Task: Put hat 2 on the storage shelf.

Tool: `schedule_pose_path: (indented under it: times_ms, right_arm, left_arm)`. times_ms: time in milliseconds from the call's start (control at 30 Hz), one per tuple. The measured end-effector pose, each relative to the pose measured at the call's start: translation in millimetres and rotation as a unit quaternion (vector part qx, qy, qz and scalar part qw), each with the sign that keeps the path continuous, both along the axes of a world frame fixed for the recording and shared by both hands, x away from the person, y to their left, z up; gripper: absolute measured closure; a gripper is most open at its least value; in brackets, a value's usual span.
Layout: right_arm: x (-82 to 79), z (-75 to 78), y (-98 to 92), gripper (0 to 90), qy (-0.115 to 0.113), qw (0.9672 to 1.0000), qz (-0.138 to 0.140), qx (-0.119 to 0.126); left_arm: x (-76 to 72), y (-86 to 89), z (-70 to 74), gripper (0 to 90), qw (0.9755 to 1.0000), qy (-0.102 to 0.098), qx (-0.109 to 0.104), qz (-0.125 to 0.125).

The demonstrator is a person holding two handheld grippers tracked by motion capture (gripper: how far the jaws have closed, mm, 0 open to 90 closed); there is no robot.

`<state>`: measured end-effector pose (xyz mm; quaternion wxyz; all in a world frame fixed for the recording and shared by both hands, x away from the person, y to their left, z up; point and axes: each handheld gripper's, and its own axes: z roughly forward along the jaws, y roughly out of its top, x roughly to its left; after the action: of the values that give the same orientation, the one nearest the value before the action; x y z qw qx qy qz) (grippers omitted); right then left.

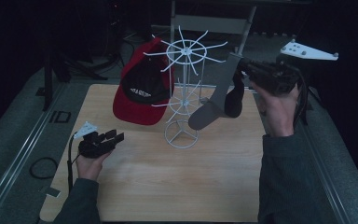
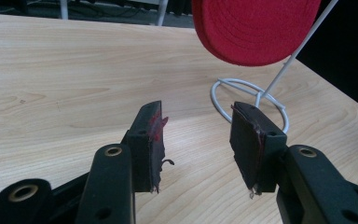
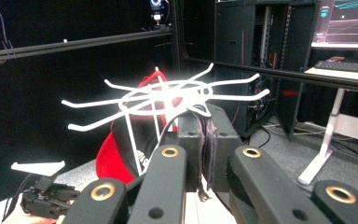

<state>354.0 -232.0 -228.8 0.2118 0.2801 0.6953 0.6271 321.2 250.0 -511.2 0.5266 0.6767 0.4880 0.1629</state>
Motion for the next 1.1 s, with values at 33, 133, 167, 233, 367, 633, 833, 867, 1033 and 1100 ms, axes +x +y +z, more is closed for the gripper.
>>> schedule_pose_path:
  times_ms: [33, 133, 167, 233, 367, 633, 833, 867, 1033, 1100]
  right_arm:
    - [0.0, 0.0, 0.0, 86.5, 0.0, 1.0, 0.0, 0.0]
    - [1.6, 3.4, 2.8, 86.5, -0.003, 1.0, -0.001, -0.005]
    - [2.4, 4.7, 4.0, 86.5, -0.004, 1.0, -0.002, -0.006]
    - [2.7, 6.6, 6.4, 86.5, -0.006, 0.9999, -0.006, -0.011]
    - [6.0, 8.3, 9.7, 86.5, -0.007, 0.9998, -0.01, -0.019]
    - [14.3, 3.5, 16.6, 86.4, 0.004, 0.9995, -0.014, -0.028]
    - [18.1, 0.6, 20.1, 86.4, 0.007, 0.9991, -0.02, -0.038]
    - [21.4, -2.5, 22.0, 86.4, 0.013, 0.9989, -0.02, -0.04]
    - [27.5, -10.0, 24.9, 86.5, 0.022, 0.9986, -0.021, -0.043]
    - [29.4, -12.7, 24.9, 86.5, 0.027, 0.9986, -0.02, -0.041]
  left_arm:
    - [0.0, 0.0, 0.0, 54.9, 1.0, 0.0, 0.0, 0.0]
    - [0.2, -0.7, -0.2, 54.9, 1.0, 0.001, -0.001, -0.001]
    - [0.2, -0.7, -0.2, 54.9, 1.0, 0.001, 0.0, -0.002]
    - [0.2, -1.0, -0.2, 54.9, 1.0, 0.0, 0.0, -0.003]
    - [0.4, -0.9, 0.5, 54.9, 1.0, -0.001, -0.002, -0.002]
    - [1.1, -1.4, 0.6, 54.9, 1.0, -0.002, -0.002, -0.002]
    - [1.3, -1.6, 0.4, 54.9, 1.0, -0.001, -0.002, -0.002]
    - [1.3, -1.6, 0.4, 54.9, 1.0, -0.001, -0.003, -0.002]
    - [1.4, -1.2, 0.4, 54.9, 1.0, -0.001, -0.002, -0.002]
    - [1.5, -1.2, 0.3, 54.9, 1.0, -0.001, -0.002, -0.002]
